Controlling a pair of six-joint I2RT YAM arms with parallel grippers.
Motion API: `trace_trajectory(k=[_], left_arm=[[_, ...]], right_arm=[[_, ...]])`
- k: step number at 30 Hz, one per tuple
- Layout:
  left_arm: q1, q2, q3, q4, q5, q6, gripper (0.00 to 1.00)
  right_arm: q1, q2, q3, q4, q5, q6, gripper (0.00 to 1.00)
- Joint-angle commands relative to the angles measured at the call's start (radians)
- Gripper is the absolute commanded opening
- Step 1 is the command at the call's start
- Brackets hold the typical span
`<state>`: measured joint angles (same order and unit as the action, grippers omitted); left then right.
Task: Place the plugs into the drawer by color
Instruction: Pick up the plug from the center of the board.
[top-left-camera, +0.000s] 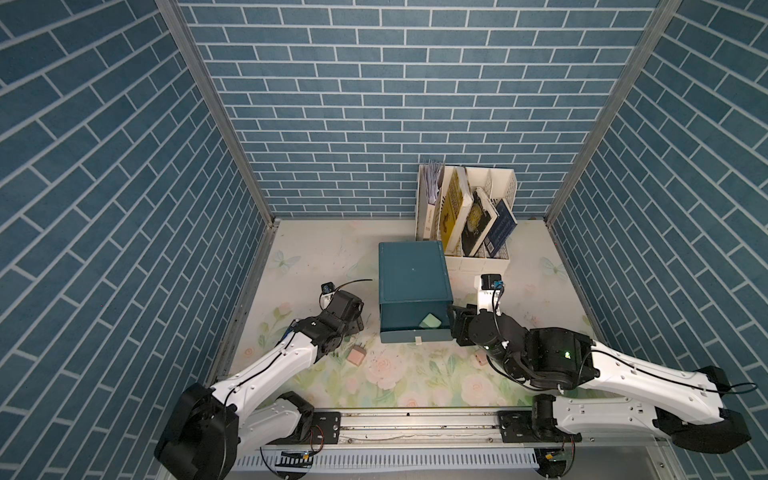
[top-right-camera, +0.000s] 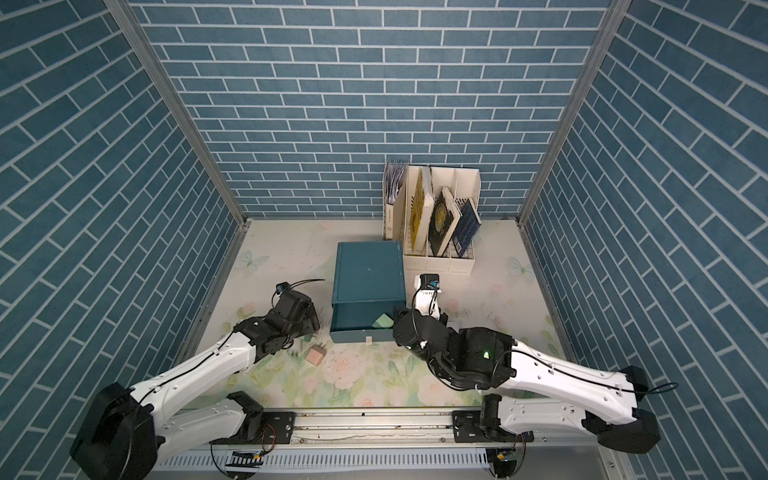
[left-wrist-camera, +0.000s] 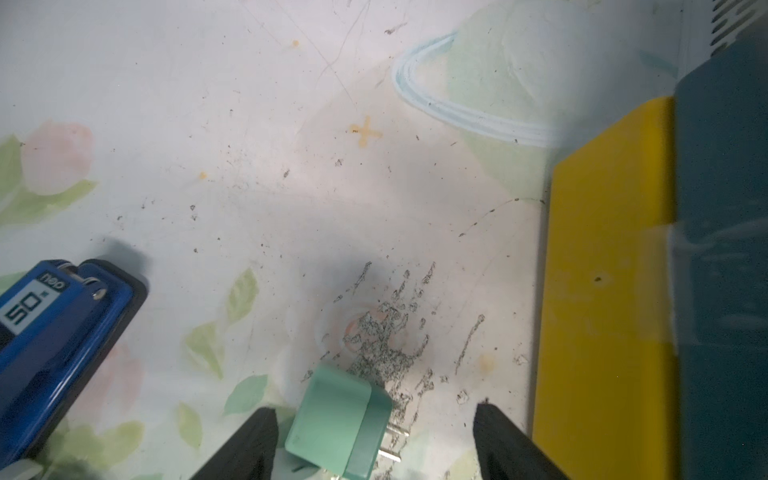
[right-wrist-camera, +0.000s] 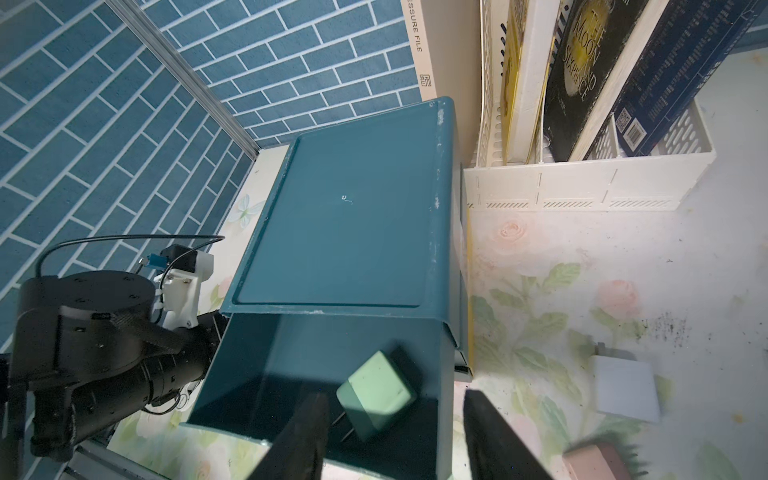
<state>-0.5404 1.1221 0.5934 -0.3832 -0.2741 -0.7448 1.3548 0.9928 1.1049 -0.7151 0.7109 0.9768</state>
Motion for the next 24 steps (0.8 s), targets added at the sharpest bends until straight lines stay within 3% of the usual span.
trace_trajectory(k=[1,24], left_arm=[[0.016,0.021,-0.024,0.048,0.042,0.004,0.78],[0.042,0.133,-0.015,0.088,0.054,-0.008,0.76]], right_arm=[[0.005,-0.024,-0.025,0.004,0.021,0.037,0.55],[0.006,-0.051,-0.041,-0.013,0.022,0.048,0.53]])
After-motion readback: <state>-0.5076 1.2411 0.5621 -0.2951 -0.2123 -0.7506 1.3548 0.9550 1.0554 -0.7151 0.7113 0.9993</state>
